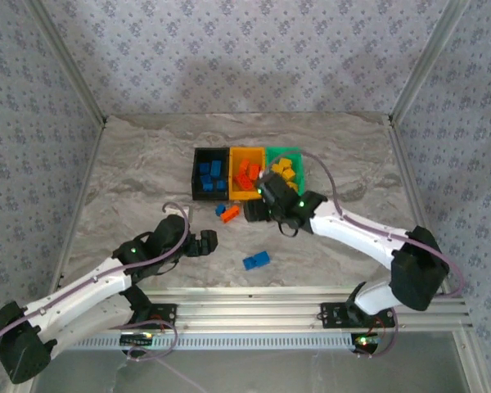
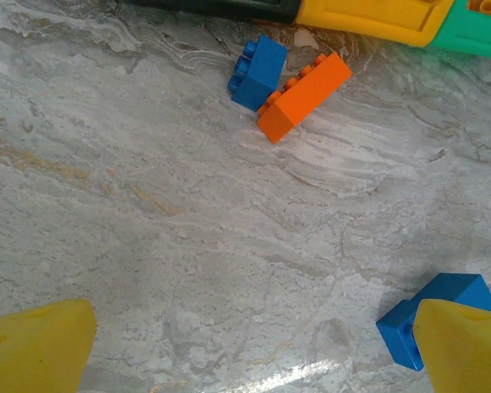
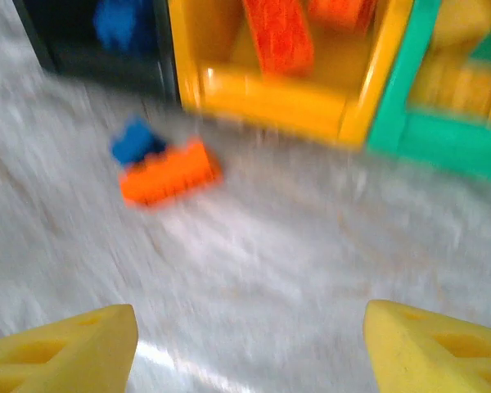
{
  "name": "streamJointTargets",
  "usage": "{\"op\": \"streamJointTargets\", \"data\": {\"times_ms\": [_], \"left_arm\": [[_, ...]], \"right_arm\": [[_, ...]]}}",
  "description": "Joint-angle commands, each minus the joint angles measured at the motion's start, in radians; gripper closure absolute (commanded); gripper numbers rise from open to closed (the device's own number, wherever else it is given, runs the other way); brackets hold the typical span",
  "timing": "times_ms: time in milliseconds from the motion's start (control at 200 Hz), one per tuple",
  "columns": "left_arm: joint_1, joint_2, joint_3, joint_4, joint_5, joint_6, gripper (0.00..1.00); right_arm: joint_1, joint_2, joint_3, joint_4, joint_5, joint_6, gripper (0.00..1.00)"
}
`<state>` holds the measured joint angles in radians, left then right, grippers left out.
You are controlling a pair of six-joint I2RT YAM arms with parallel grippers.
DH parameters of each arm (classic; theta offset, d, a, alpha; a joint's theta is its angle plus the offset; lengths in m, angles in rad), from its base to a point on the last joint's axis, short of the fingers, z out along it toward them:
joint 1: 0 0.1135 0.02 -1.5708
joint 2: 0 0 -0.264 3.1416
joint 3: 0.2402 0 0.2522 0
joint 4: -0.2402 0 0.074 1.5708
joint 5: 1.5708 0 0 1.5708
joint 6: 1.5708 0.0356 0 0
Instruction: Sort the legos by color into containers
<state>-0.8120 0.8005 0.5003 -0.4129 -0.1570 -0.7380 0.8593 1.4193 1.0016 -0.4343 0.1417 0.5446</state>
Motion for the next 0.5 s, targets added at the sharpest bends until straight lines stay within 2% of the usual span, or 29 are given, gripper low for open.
{"op": "streamJointTargets", "data": {"times_ms": [0,215,495], "left_arm": [[-0.004,-0.011,-0.006,-0.002,-0.018,-0.016,0.0],[-0.004,-0.006,-0.014,0.0,-0.018,-0.025,0.0],[-0.003,-0.006,-0.023,0.002,-0.02,-0.032,0.0]], "right_arm": [[0.057,-0.044,-0.109,-0.042,-0.041,0.066,0.23],[0.141,-0.002,-0.213,0.012,-0.076,0.127,0.22],[0.178,0.067,-0.216,0.029,-0.079,0.134,0.23]]}}
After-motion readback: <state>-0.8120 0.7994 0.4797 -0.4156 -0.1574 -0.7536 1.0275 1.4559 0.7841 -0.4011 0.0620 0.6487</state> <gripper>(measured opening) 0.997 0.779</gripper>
